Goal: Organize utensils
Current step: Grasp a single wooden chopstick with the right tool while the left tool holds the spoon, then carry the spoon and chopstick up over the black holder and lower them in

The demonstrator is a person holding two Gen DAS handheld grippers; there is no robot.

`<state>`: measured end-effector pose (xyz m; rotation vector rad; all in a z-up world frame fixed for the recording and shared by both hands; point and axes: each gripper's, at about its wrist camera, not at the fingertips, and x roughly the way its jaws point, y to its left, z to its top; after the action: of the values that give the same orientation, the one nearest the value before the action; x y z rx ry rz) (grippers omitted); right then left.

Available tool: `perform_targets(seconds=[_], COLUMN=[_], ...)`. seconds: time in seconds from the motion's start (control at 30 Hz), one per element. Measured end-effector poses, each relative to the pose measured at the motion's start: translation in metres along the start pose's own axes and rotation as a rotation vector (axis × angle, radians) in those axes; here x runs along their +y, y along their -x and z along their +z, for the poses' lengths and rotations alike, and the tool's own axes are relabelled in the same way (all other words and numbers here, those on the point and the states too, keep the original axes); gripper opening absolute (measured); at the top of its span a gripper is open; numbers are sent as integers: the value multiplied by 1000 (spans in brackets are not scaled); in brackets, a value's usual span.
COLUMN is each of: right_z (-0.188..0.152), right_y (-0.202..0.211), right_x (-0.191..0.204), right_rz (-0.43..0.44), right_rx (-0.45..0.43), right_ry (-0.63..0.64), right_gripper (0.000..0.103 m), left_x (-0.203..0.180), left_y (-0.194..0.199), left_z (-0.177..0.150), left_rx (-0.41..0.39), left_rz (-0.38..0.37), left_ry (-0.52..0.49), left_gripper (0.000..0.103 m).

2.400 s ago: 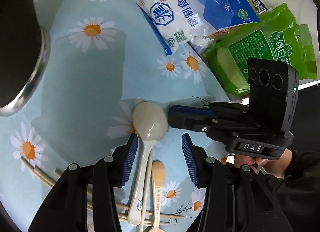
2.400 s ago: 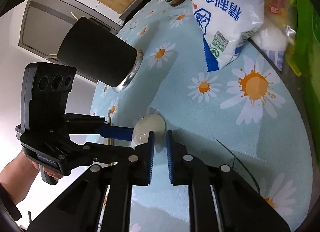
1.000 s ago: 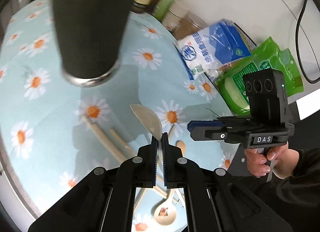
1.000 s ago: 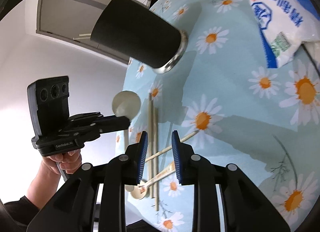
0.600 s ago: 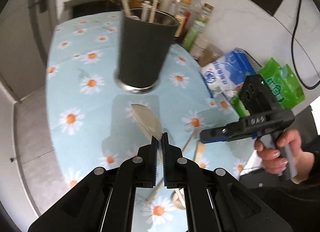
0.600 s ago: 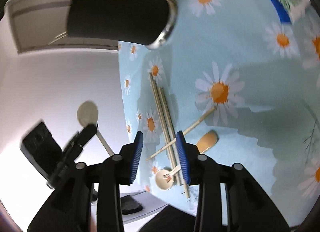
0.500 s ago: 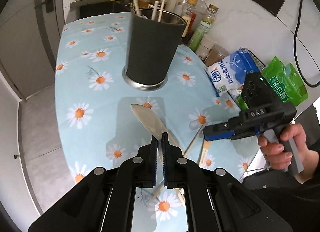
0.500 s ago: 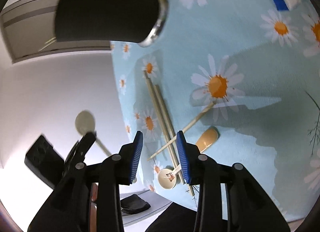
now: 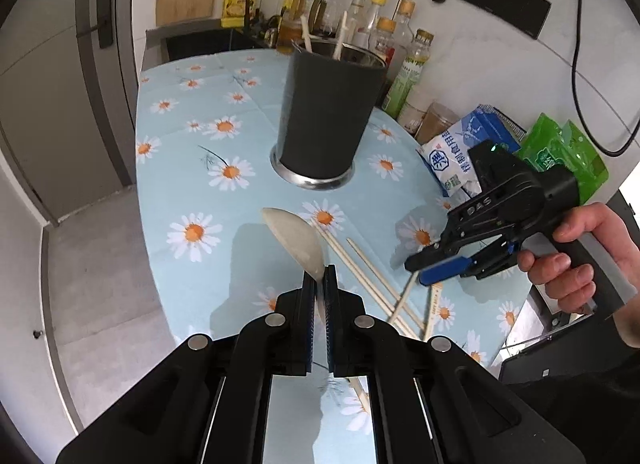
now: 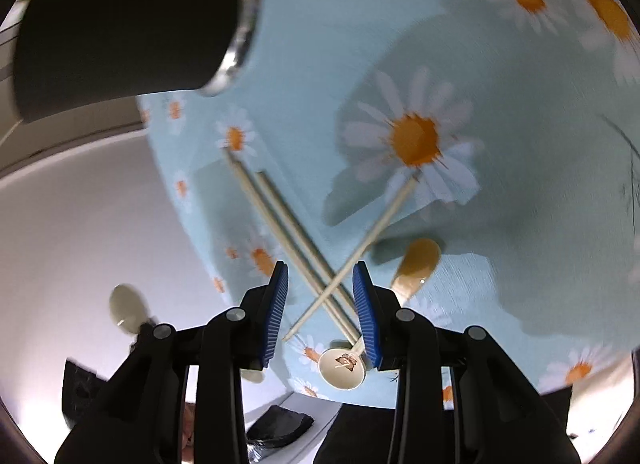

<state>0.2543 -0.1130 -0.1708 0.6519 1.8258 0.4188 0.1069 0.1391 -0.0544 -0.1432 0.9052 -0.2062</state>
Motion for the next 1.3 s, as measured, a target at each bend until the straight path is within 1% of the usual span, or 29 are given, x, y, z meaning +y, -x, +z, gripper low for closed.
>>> perform_targets(seconds=[0.1,0.17,0.23,0.3,0.33,0.6,0.67,0.7,0.73,0.9,0.93,0.97,1.13,1.3], right_z=[-3,-4,-5,-7,-6,-10,-9,-9,-12,-12,-12,-13,-15,-23], right_y=[-3,-6,-7,-6,-8,-23,-32,-34,-46,-52,-51,-50,-44,-41], right_x=[8,10,12,18,19,42,52,53,63,72,72,72,62,51], right_rz=[-62,-121,-162,-236,-258,-438,-476,-492,-498,-534,-534,-526,-449,-366], right_rx=[-34,-66,-85,-130,-145,-236,-257,-270,-277,-304,-309,-318,-338,-337], right_ry=[-25,-52,-73,-80,-82,-148,-171,-191,-211,-297,-312,-332,-406,-457], right_gripper=[36,30,28,26,24,22,16,15,14,14,9,5,5,5], left_x=[12,17,23,28,31,58,66,70,74,87,89,90,92,91], left_y=[9,14,19,24,26,39,40,40,41,46,46,46,44,43], left_z=[0,0,-1,-2,-3,-10,-13,-14,-15,-20,-20,-20,-19,-13], left_rx=[-28,-44,-58,-74,-84,-135,-145,-146,-144,-154,-155,-154,-147,-140], left_rz=[-24,-36,-50,-60,-64,-137,-157,-162,-171,-214,-226,-235,-278,-317], left_ry=[-31,-52,-72,-99,-109,-128,-126,-127,-128,-140,-141,-146,-169,-188], left_gripper=[3,3,3,3,3,3,3,3,3,3,3,3,3,3])
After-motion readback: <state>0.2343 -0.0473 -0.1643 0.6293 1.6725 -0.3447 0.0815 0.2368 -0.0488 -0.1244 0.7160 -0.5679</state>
